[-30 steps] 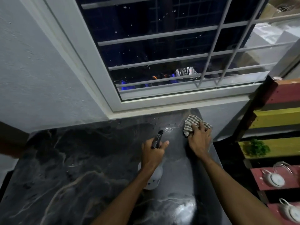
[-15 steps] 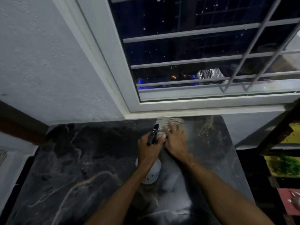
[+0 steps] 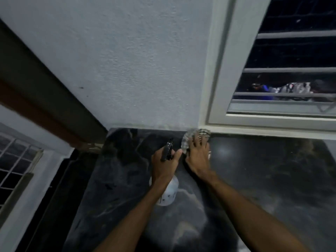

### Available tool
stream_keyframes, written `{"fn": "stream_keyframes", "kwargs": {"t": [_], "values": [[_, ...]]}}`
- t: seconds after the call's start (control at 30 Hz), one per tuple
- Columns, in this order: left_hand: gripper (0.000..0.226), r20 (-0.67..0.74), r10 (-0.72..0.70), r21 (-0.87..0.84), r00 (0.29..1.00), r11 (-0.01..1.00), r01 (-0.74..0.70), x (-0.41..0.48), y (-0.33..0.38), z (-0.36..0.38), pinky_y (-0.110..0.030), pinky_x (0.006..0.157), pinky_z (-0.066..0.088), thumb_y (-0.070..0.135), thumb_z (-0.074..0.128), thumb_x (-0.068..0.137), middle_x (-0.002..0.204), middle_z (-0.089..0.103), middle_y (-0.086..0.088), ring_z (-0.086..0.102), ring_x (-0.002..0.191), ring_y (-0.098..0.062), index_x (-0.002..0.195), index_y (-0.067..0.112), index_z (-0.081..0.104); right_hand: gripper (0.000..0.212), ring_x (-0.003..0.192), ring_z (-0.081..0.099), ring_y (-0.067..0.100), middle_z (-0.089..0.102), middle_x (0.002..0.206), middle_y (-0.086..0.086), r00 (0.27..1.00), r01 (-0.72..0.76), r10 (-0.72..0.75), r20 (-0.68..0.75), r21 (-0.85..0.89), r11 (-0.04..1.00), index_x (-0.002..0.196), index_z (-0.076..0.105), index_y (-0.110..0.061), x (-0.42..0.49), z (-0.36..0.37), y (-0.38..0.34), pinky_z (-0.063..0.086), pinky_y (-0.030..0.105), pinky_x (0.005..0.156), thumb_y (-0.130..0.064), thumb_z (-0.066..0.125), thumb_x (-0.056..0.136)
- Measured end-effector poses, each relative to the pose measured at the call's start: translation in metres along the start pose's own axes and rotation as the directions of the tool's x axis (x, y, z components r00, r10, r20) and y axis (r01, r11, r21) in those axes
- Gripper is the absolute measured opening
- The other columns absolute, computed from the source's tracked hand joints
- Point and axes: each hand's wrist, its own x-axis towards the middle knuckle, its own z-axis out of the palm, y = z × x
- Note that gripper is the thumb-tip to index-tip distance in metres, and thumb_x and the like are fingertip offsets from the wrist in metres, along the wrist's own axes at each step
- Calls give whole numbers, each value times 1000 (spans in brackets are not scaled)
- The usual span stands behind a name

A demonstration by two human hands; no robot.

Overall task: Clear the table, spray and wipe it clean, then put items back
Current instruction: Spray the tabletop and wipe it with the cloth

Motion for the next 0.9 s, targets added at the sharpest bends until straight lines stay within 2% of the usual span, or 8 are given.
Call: {"fn": "stream_keyframes", "kwargs": {"t": [0.07, 0.17, 0.33, 0.4, 0.5, 0.57, 0.67, 0.9], "values": [[41, -17, 31, 12, 999, 999, -31, 14, -14, -32, -44, 69, 58, 24, 81, 86, 56, 66, -10, 67, 60, -27, 58, 2, 62, 66, 150, 16, 40, 18, 166, 12, 992, 123, -123, 29, -3, 992, 152, 38, -14, 10, 12, -37, 19, 50, 120, -18, 52, 88], [42, -42, -7, -1, 999, 1000, 7, 31, -35, -73, -43, 66, 58, 26, 80, 87, 56, 66, -11, 67, 59, -27, 58, 2, 61, 64, 147, 22, 41, 23, 163, 15, 1000, -5, 5, 8, 23, 1000, 148, 41, -11, 23, 20, -84, 19, 49, 121, -20, 53, 86], [36, -84, -83, -62, 993, 995, 78, 51, -62, -130, -32, 61, 52, 27, 79, 88, 60, 65, -1, 65, 61, -18, 60, 15, 58, 60, 152, 16, 38, 20, 166, 12, 976, 198, -204, 76, 75, 977, 151, 41, -13, 43, 43, -167, 9, 48, 125, -28, 47, 93], [33, -120, -125, -101, 985, 988, 113, 59, -73, -149, -35, 64, 55, 28, 79, 87, 66, 69, -7, 69, 66, -23, 65, 12, 62, 68, 149, 22, 41, 27, 162, 16, 988, 147, -149, 46, 40, 988, 147, 46, -11, 56, 47, -200, 10, 49, 124, -44, 36, 87], [22, -140, -119, -93, 983, 990, 107, 67, -90, -172, -33, 69, 58, 27, 78, 88, 74, 74, -5, 73, 73, -20, 77, 10, 70, 78, 149, 20, 43, 27, 163, 13, 925, 357, -366, 106, 94, 929, 146, 48, -13, 64, 69, -244, 13, 51, 123, -55, 24, 85], [23, -154, -135, -84, 979, 989, 124, 71, -100, -187, -31, 70, 58, 30, 78, 88, 75, 74, -4, 73, 73, -19, 78, 10, 71, 84, 148, 21, 41, 27, 164, 12, 935, 332, -340, 98, 88, 939, 147, 46, -14, 73, 74, -267, 14, 49, 123, -58, 20, 81], [27, -206, -142, -60, 968, 989, 132, 76, -115, -205, -28, 71, 56, 30, 79, 87, 68, 71, 4, 71, 70, -14, 66, 19, 67, 75, 147, 26, 42, 28, 162, 18, 941, 269, -288, 176, 121, 955, 148, 43, -11, 76, 77, -292, 18, 52, 121, -51, 33, 85], [23, -223, -200, -81, 954, 979, 186, 62, -128, -223, -40, 78, 61, 30, 79, 86, 74, 76, -4, 75, 76, -23, 75, 11, 73, 50, 148, 27, 38, 40, 157, 13, 838, 523, -535, 106, 124, 843, 142, 54, -15, 46, 97, -309, 23, 52, 121, -33, 53, 96]]}}
